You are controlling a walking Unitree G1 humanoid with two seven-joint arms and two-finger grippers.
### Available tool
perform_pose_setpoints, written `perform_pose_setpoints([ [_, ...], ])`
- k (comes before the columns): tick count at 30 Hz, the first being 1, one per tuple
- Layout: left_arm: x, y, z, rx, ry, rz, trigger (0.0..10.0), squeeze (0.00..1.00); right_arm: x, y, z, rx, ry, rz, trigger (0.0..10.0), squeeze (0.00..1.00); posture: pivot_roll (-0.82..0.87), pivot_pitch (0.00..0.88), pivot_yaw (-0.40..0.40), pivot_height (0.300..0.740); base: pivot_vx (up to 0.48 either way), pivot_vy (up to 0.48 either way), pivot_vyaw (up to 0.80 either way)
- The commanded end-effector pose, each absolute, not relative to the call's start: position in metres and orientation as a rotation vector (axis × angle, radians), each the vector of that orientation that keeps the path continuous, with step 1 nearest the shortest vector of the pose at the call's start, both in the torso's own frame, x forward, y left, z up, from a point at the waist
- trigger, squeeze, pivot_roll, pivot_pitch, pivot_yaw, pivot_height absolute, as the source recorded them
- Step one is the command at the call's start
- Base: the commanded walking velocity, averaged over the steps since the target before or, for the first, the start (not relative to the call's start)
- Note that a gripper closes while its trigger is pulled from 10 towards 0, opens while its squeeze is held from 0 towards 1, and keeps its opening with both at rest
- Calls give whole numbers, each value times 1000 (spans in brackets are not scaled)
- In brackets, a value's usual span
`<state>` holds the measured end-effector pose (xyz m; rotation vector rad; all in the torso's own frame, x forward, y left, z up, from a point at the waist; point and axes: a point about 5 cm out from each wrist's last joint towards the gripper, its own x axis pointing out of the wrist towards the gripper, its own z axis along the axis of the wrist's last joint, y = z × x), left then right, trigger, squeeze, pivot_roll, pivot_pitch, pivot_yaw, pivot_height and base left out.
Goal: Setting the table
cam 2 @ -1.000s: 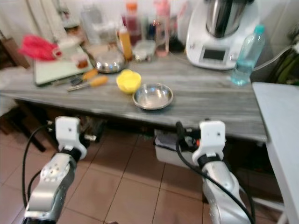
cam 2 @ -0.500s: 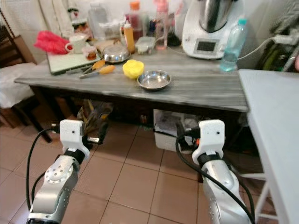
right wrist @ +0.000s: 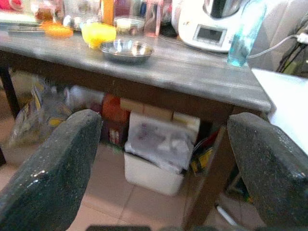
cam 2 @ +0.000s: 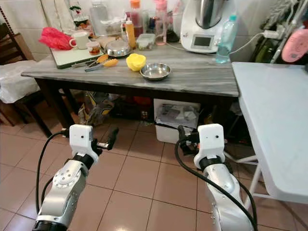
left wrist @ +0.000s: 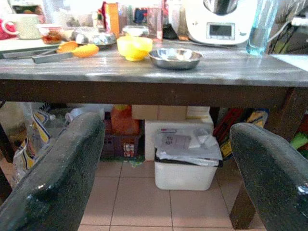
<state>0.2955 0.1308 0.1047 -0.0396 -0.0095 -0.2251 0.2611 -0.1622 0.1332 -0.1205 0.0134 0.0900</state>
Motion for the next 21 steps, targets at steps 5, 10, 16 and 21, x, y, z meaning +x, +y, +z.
perform_pose_setpoints([
  [5,292,131,96,-38,12,-235,10000,0,265,-160,137,-128,-7,99,10000,0,-91,0,23,740,0,0,-144],
  [10,290,126,91,-55,22,-260,10000,0,263,-159,136,-130,-6,96,10000,0,-102,0,32,740,0,-149,-774],
  [16,294,127,89,-65,33,-262,10000,0,261,-158,134,-129,-4,91,10000,0,-112,0,43,740,0,-276,-785],
  [21,294,128,88,-76,39,-260,10000,0,261,-159,134,-126,-6,84,10000,0,-110,0,49,740,0,-320,-260],
])
